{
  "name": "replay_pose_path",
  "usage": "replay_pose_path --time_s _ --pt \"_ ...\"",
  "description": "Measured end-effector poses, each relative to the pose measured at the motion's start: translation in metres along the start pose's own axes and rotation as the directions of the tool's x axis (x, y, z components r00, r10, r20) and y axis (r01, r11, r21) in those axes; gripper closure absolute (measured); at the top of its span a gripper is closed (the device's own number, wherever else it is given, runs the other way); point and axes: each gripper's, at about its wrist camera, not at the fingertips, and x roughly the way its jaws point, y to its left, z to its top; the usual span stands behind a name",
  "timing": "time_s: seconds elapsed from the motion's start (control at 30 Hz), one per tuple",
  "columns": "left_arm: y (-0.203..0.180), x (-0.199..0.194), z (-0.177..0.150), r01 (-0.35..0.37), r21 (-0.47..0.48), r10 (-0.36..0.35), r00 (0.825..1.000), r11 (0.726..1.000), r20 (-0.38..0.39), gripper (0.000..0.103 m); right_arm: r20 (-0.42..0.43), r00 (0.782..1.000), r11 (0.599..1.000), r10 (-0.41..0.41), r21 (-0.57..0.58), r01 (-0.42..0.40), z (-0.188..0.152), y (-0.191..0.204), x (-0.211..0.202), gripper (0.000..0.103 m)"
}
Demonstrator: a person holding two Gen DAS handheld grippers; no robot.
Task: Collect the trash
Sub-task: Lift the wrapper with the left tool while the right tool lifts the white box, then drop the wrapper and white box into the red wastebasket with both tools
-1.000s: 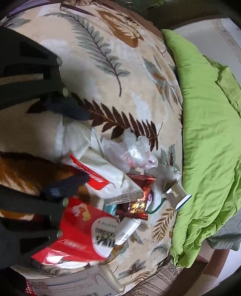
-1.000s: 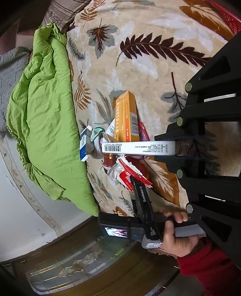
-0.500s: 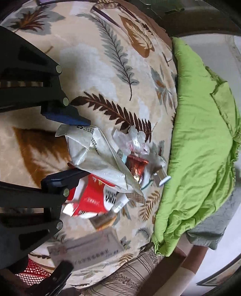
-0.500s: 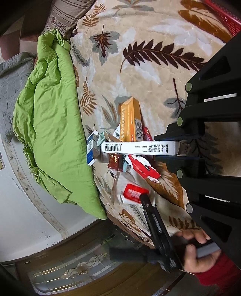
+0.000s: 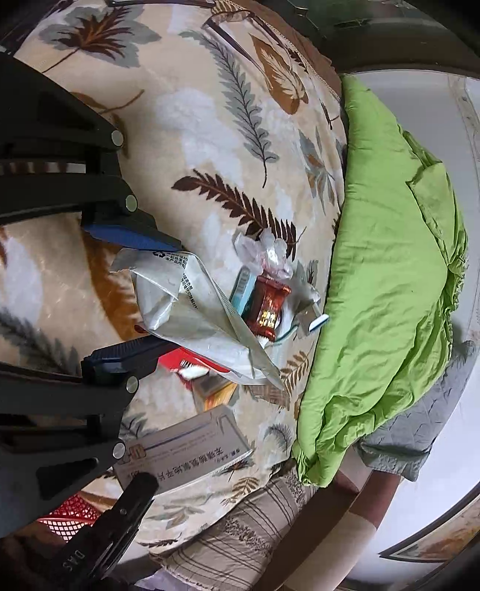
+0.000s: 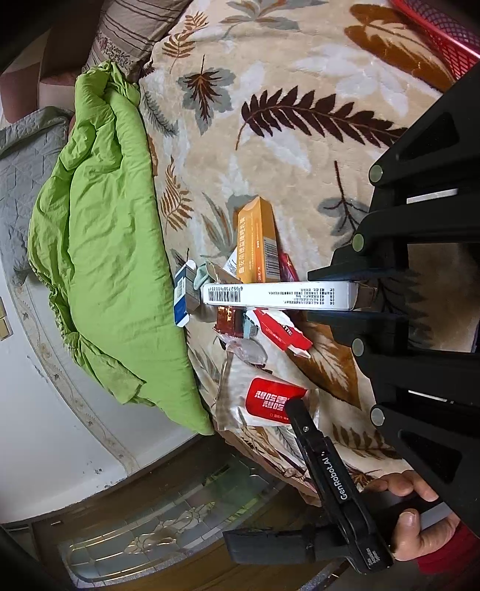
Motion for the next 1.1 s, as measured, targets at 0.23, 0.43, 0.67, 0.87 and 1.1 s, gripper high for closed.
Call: replay_pose_path --time_s 0.23,0.43,0.67,0.87,1.1 --pt "-0.019 -0.02 -0.004 0.017 0.044 -0.018 0.999 0.999 0.033 0.059 0.016 1.0 1.0 -0.004 0.0 0.004 0.004 -0.002 -0.016 0.088" --pt "-0.037 -0.032 -0.007 0.047 0.075 -0.05 0.998 0.996 0.04 0.059 0.048 0.999 1.0 -0.009 0.004 0.009 0.007 -0.006 -0.042 0.088" --pt "-0.056 -0.041 -0.014 0.089 0.109 -0.094 0.995 0.99 0.033 0.059 0.06 0.998 0.999 -0.033 0.001 0.033 0.003 -0.015 -0.072 0.088" --pt "-0.083 -0.046 -0.023 0.136 0.161 -0.141 0.99 0.977 0.017 0.059 0.052 0.994 0.995 -0.094 0.028 0.092 -0.011 -0.041 -0.106 0.088" --pt "-0.136 -0.046 -0.034 0.25 0.244 -0.247 0.968 0.937 -0.042 0.059 0.069 0.969 0.966 -0.236 0.128 0.226 -0.025 -0.095 -0.17 0.088"
